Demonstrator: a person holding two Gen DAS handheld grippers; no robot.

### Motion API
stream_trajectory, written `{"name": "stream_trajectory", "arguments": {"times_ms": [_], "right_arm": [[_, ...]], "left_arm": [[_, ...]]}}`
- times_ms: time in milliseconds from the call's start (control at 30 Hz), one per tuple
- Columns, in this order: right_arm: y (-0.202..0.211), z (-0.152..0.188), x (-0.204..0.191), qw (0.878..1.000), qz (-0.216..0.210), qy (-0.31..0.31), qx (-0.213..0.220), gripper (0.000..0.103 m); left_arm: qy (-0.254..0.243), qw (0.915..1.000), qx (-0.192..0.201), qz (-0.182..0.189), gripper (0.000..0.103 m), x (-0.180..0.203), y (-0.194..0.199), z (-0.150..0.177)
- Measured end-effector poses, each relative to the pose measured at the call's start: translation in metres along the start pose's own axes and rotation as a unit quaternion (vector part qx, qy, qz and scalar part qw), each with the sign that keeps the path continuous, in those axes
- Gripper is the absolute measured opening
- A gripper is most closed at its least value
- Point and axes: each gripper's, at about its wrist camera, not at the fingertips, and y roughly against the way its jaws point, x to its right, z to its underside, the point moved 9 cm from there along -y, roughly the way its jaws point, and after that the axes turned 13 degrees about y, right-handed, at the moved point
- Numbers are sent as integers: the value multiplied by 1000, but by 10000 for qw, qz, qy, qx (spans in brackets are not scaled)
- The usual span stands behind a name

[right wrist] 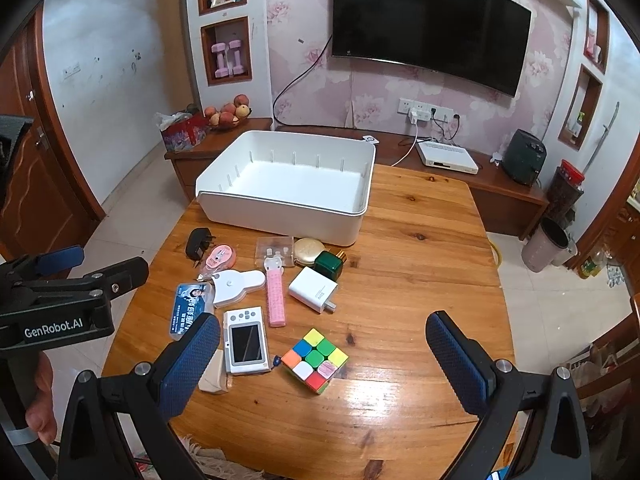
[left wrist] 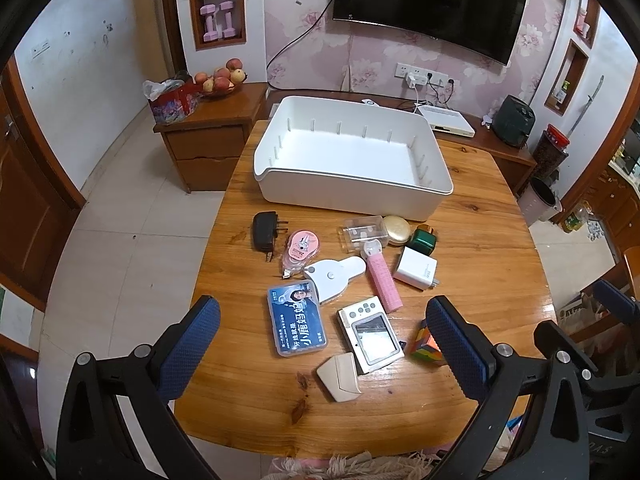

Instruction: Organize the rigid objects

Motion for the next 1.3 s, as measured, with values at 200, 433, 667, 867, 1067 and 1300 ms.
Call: {"name": "stream_trajectory", "arguments": {"times_ms": [200,433,667,867,1067,1300], "right_arm": [[0,-1,5,10000,49,-19,47,103],[0,0,6,10000,49,-26,60,103],[-4,0,8,9999,93,46,1,103],[-15,2,10,9999,46,70,-105,103],[-26,3,14,9999,16,132,-97,103],[-43,6,17,9995,15,303,-41,103]], "left_arm": [[-5,10000,0,12,102,-2,-2,-1],[-11,10000,-15,24,102,-1,-4,-1],[7,9999,-129,0,102,0,-8,4],[9,9994,-335,-40,102,-5,-22,4],[58,9983,-561,-130,102,-16,-38,9],[306,9947,-941,-262,102,-33,-62,17]]}}
